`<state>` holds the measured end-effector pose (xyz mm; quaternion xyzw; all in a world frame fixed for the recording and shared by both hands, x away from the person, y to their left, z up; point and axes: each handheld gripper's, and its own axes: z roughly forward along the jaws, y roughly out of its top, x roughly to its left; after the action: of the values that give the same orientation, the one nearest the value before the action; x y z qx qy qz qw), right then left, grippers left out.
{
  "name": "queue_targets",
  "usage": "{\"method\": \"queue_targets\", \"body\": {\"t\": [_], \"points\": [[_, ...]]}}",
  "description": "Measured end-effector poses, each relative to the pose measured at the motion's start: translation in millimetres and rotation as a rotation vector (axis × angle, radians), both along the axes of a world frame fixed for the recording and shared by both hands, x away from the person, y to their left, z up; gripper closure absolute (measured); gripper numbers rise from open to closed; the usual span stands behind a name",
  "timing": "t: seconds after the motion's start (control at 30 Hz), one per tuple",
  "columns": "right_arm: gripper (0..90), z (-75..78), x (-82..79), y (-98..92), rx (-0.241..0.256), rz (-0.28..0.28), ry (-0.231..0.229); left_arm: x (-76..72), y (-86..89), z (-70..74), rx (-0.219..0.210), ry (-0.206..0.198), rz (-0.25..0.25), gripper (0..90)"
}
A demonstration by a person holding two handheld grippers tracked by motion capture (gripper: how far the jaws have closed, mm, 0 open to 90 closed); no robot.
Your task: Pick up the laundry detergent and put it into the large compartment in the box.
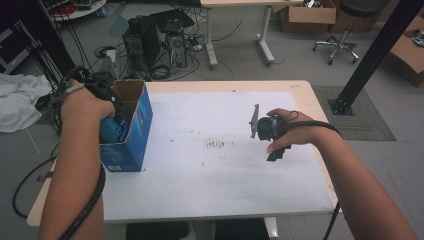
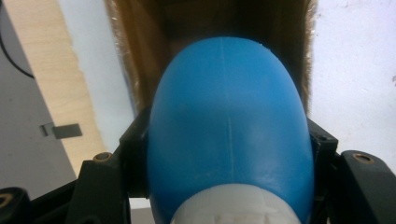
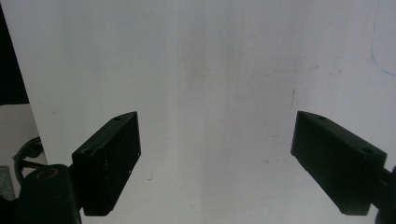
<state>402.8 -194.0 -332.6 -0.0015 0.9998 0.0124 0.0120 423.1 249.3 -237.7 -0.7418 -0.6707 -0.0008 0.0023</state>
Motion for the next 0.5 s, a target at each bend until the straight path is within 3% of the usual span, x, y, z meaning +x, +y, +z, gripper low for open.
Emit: {"method": "queue_targets", "body": {"t": [0.5], "points": [[16.0,-1.4,-1.0,-5.1,-0.001,-0.009,0.003,5.9,2.3,-43.6,-0.011,0.024,0.006,38.2]]}}
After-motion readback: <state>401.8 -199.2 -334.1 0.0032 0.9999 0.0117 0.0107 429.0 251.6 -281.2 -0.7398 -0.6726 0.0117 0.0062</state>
